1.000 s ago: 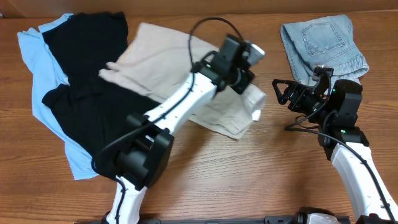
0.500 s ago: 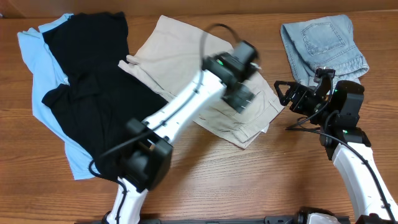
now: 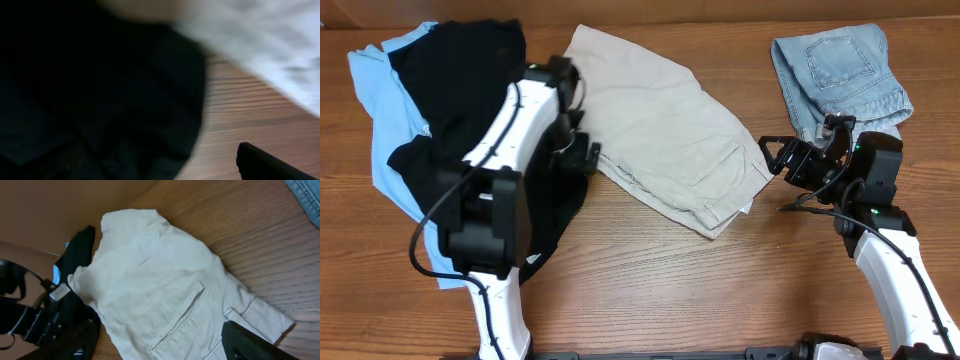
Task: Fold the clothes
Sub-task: 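Release the shorts and move the left gripper back left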
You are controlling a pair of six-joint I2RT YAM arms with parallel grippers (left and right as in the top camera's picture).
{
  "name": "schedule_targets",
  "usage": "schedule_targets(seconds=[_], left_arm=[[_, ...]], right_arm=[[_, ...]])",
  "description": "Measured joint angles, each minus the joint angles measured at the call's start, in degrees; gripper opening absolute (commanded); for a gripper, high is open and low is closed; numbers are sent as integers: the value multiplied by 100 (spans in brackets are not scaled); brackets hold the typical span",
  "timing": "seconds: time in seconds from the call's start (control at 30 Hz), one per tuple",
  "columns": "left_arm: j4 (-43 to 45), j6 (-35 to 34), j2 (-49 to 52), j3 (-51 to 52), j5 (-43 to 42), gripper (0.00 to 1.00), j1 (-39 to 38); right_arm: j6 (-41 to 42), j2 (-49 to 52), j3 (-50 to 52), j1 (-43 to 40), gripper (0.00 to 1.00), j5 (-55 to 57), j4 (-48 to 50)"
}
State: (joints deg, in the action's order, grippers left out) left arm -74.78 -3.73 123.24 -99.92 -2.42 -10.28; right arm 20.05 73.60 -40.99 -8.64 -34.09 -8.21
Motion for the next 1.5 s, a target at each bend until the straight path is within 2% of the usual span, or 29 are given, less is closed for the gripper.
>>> schedule_targets(seconds=[0.27, 0.5, 0.8, 0.97, 1.5], left_arm=[[822, 2, 0, 1029, -9, 100, 704], [1272, -44, -227, 1375, -46, 100, 1259], [1720, 184, -271, 1436, 271, 100, 2527], [1867, 328, -271, 1488, 634, 100, 2715], [2544, 732, -284, 1493, 964, 100, 3853]], right_arm=[[-17, 0, 0, 0, 84, 48, -39], [-20, 0, 0, 0, 84, 52, -42], [-20, 0, 0, 0, 84, 63, -37], [-17, 0, 0, 0, 85, 63, -39], [-22, 0, 0, 0, 86, 66, -168]])
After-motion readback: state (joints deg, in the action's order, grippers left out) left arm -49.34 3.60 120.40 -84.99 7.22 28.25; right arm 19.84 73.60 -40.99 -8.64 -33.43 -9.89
